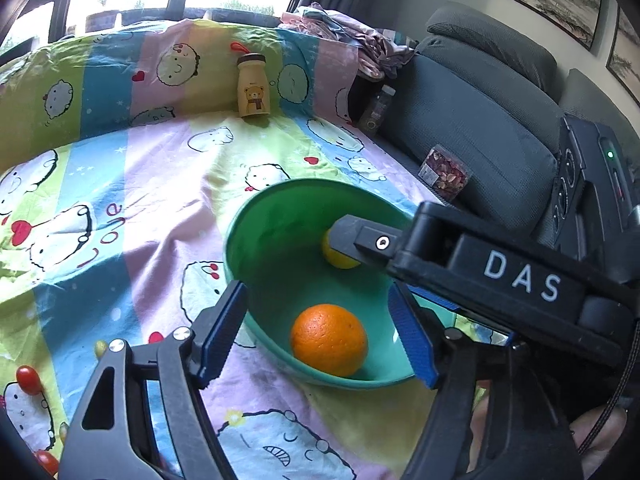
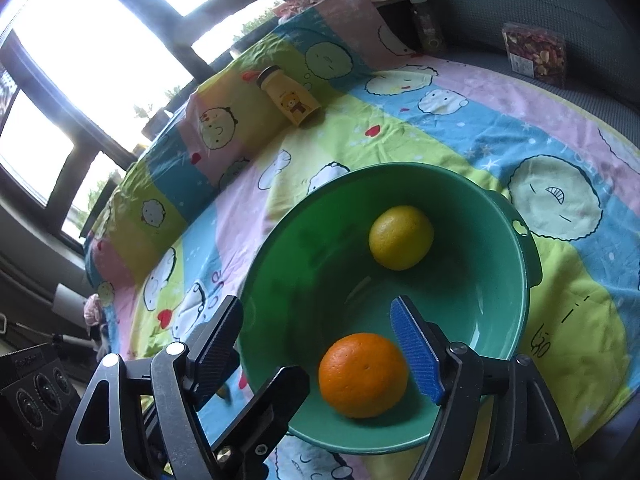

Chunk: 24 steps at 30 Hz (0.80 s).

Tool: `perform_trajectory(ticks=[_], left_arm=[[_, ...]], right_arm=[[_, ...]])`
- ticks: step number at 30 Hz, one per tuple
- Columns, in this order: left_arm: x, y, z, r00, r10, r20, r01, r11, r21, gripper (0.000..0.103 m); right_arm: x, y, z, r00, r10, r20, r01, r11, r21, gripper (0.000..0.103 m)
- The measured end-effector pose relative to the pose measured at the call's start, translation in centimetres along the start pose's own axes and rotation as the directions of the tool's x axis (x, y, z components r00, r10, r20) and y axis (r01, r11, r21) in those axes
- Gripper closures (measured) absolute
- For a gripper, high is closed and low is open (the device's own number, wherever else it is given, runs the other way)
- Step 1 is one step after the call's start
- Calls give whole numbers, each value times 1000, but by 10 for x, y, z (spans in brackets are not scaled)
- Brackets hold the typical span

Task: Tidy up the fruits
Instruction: 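Move the right tool back over the small green-yellow fruit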

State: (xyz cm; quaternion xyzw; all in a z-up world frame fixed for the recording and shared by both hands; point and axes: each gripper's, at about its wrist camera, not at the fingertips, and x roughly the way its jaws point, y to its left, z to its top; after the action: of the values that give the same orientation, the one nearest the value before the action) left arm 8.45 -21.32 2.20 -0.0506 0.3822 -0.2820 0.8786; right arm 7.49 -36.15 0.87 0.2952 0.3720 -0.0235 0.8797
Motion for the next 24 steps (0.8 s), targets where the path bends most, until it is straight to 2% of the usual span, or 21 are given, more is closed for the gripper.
perform_trajectory(ticks=[4,7,11,15,18,20,24], left_arm=[[-25,11,-2,994,107,30,-107,994,1,26],[-46,30,-6,978,201,46,-199,979,-41,21],[-73,61,-15,946,320,44,-313,942,-124,21],[-100,92,-26,897,440,44,-425,885,-190,17],[-111,120,-37,870,493,-5,-477,840,-259,17],[-119,139,-47,859,509,-46,-496,809,-314,17],[-124,169,-64,866,488,-106,-485,771,-414,19]], right_arm=[[-3,7,-2,1000,26,6,-26,999,-23,22],[-4,15,-4,999,44,2,-44,998,-37,21],[-3,29,-9,997,70,-11,-71,995,-74,21],[1,49,-17,992,120,-44,-125,985,-121,21],[7,66,-24,986,149,-79,-160,974,-162,21],[13,77,-30,980,162,-111,-181,965,-189,21],[29,98,-44,967,178,-181,-218,949,-229,21]])
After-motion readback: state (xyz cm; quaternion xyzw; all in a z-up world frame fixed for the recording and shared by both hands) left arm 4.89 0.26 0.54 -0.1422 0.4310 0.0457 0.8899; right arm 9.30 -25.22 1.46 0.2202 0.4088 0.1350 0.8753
